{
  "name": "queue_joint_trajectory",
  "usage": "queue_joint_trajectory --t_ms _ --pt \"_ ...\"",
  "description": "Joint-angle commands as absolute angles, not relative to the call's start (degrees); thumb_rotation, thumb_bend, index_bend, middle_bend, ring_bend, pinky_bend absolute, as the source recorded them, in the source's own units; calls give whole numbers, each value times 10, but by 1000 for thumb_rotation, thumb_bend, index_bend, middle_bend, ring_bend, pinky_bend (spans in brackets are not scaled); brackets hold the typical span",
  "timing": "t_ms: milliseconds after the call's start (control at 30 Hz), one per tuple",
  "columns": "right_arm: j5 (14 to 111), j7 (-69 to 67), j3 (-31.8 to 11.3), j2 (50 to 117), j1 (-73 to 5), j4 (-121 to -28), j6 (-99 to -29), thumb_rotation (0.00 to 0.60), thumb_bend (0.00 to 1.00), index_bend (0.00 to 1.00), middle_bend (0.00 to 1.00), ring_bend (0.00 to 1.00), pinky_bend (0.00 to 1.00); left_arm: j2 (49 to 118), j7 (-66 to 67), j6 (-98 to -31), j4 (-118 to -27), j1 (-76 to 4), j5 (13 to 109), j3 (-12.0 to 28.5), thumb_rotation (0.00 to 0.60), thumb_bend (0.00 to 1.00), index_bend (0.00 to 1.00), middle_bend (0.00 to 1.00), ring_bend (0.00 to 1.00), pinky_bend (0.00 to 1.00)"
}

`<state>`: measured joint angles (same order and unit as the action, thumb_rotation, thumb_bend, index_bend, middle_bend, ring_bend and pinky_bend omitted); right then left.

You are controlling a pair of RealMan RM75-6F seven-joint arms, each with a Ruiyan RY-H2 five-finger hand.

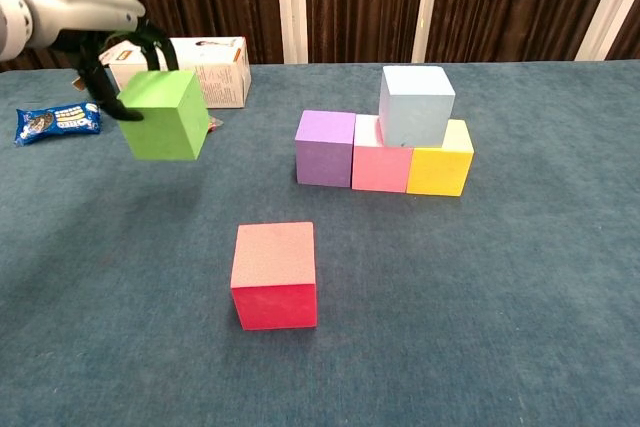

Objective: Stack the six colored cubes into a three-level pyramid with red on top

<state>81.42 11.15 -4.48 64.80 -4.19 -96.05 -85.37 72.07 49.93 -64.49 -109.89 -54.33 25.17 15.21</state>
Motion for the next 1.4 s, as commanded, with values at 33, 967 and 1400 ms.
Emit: queue_joint_trajectory --t_ms 33,967,1400 --pt "809 120 -48 653 -44 -958 -851 600 167 0 0 0 0 706 488 -617 -1098 -573 208 184 600 403 265 291 0 0" --pt "801 146 -56 663 -40 -956 -862 600 168 0 0 0 0 794 492 -557 -955 -745 76 208 600 403 266 280 0 0" --pt "800 143 -58 664 -43 -954 -856 600 168 0 0 0 0 827 486 -580 -929 -768 70 193 600 403 268 278 0 0"
